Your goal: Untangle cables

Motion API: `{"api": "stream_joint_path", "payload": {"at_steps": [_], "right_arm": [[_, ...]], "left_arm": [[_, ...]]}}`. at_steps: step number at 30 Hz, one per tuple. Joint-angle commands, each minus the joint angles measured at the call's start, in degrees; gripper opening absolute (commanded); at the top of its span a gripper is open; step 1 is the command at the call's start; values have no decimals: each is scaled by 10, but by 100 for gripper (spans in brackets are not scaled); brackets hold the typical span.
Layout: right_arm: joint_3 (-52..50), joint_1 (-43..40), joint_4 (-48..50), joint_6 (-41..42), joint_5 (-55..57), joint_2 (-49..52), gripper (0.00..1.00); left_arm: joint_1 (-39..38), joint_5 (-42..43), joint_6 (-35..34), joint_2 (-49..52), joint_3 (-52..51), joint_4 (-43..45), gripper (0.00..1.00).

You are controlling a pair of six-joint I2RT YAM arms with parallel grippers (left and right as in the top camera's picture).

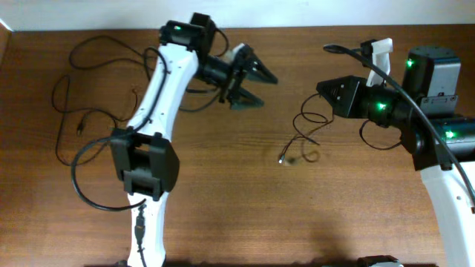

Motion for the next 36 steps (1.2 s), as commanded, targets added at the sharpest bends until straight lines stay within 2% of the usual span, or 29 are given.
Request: {"api": "stream_joint_path", "payload": {"at_steps": [1,2,3,8,12,17,22,26,36], "right_arm": [[7,0,15,34,-15,-11,4],[7,1,22,35,-24,-11,4],[7,2,26,35,-30,-11,4],[7,57,50,33,-11,-11,4],[7,82,34,27,37,-8,4],[7,83,35,13,37,-5,4],[7,83,60,13,123,-3,4],[7,84,62,14,105,16,4],[7,90,77,16,94,20,4]], "left_arm": [[-34,-89,-145,-24,4,4,73],[-48,-133,-196,-24,4,15,71],[-56,-147,-218,-24,4,24,70],[-90,-144,-286,-24,4,72,64],[-99,-62,-287,-24,4,75,58],[-92,-2,-287,-24,4,69,58],[-103,1,-287,-24,4,69,56],[-103,53,-287,-24,4,70,53],[-103,76,-287,-24,4,70,46]]}}
